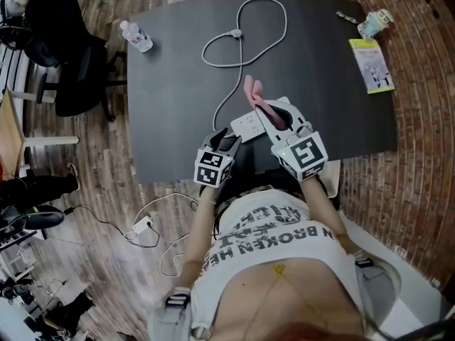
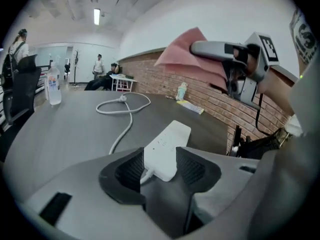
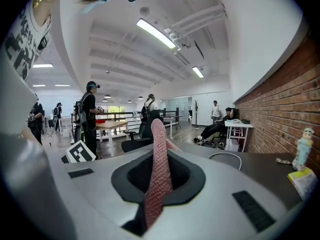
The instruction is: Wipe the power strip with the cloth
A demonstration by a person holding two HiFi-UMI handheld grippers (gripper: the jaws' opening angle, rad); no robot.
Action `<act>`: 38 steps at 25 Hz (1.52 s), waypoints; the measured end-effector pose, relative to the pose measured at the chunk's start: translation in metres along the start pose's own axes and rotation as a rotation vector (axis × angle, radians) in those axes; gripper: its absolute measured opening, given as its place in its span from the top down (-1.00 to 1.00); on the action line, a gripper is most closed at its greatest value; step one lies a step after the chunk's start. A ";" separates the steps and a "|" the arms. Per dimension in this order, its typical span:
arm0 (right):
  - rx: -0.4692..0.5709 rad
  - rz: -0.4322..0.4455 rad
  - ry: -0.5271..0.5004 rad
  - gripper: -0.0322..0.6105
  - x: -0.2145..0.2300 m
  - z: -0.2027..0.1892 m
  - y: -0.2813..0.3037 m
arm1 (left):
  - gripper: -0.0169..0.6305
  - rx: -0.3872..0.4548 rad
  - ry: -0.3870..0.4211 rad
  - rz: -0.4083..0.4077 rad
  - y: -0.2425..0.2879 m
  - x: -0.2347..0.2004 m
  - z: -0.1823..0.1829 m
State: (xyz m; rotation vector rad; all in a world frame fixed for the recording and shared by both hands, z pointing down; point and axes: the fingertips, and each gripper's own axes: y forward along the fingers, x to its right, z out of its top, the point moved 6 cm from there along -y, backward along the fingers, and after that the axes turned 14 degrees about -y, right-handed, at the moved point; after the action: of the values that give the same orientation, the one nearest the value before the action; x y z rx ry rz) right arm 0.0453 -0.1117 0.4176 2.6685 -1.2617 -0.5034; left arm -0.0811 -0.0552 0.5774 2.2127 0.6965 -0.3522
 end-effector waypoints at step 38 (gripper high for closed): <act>-0.176 0.339 -0.160 0.85 -0.051 -0.069 0.056 | 0.14 -0.441 0.338 -0.047 0.040 -0.023 -0.056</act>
State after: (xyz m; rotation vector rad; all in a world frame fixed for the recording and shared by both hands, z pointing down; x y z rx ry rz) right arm -0.0006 -0.1084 0.5088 2.2459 -1.5905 -0.7469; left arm -0.0751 -0.0433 0.6489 1.8477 0.9089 0.1510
